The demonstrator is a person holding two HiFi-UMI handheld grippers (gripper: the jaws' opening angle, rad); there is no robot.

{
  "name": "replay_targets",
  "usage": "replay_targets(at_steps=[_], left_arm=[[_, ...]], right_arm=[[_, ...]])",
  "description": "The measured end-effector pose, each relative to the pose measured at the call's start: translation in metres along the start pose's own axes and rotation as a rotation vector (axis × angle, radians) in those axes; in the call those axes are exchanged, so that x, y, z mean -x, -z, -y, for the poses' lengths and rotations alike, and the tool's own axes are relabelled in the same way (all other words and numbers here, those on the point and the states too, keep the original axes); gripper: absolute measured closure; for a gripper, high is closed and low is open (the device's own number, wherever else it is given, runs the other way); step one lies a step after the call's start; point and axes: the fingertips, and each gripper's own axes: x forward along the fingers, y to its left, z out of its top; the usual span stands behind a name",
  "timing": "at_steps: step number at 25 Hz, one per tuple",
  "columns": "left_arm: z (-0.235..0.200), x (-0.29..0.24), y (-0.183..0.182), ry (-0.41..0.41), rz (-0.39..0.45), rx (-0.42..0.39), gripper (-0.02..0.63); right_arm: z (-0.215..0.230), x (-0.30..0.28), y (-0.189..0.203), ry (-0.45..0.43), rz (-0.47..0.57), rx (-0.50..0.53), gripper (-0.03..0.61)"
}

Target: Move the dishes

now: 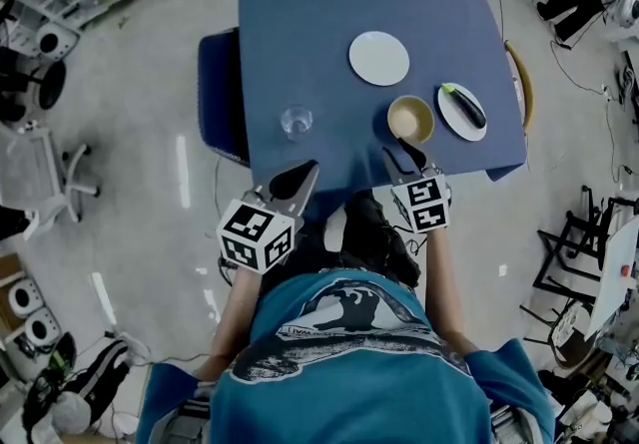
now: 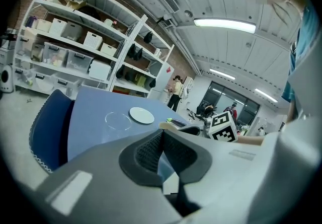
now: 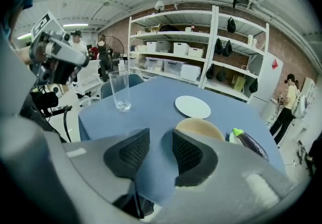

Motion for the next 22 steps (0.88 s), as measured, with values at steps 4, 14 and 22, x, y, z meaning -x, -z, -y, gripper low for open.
replay_targets(at_steps=[4, 14, 22], left_arm=[[0.009, -0.011, 0.004, 0.032, -0.015, -0.002, 0.600], [0.051, -0.060, -0.011, 0.071, -0.019, -0.045, 0.600], [0.111, -0.105, -0.009, 0.093, -0.015, -0.042, 0.600]], right_arm=[[-0.006, 0.012, -0.014, -0.027, 0.069, -0.035, 0.433], [0.025, 0.042, -0.015, -0.033, 0.176, -0.115, 0.503], [0.070, 0.077, 0.009, -0.048, 0.209, -0.184, 0.559]])
